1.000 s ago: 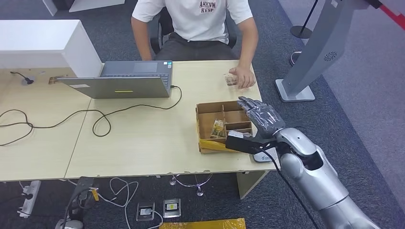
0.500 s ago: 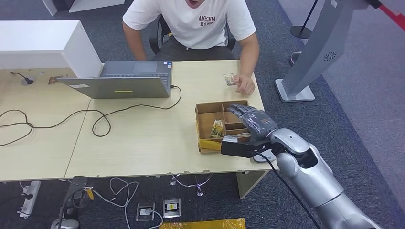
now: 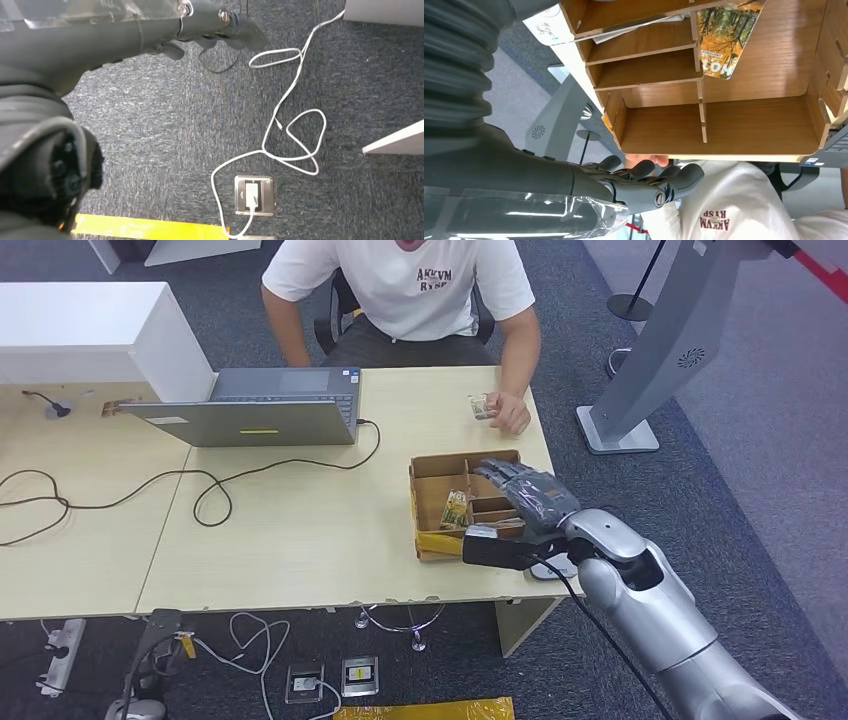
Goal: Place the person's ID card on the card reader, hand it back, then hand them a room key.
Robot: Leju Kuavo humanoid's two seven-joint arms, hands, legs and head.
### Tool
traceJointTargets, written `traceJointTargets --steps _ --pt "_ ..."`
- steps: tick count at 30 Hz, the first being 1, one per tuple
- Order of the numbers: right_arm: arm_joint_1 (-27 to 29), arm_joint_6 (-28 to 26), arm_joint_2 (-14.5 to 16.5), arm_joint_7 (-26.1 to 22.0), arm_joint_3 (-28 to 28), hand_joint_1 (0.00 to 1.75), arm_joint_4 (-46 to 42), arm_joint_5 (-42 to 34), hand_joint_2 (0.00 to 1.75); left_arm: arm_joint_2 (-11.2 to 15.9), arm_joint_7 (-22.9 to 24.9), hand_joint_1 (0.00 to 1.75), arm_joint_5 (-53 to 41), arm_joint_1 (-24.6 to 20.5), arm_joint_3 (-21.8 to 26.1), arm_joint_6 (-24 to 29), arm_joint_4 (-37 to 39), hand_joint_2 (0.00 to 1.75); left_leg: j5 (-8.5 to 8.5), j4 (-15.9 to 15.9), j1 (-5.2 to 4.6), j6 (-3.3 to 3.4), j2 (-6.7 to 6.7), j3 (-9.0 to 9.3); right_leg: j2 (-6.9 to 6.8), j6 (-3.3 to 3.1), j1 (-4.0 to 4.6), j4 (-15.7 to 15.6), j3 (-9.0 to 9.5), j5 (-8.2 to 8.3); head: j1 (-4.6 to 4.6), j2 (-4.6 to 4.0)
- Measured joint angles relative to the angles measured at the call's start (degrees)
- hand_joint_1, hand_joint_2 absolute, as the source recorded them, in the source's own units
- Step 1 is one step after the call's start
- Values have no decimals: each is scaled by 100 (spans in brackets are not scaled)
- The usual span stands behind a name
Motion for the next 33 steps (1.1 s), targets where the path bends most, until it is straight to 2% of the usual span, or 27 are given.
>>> traceJointTargets --steps 8,17,33 --pt "-21 -170 27 -106 5 0 132 17 175 17 177 0 -198 -5 77 -57 0 0 1 0 0 -1 -2 0 -1 0 0 1 1 0 -1 0" --pt "-120 -305 122 -148 5 0 379 72 175 203 315 0 -583 -68 126 18 -5 0 14 0 0 -15 -10 -2 -7 -3 0 10 -13 2 -1 0" --pt "-119 -380 203 -39 -1 0 544 44 175 181 355 0 -617 -177 138 194 -53 0 64 0 1 -24 -34 -35 -31 -38 4 18 -47 35 0 0"
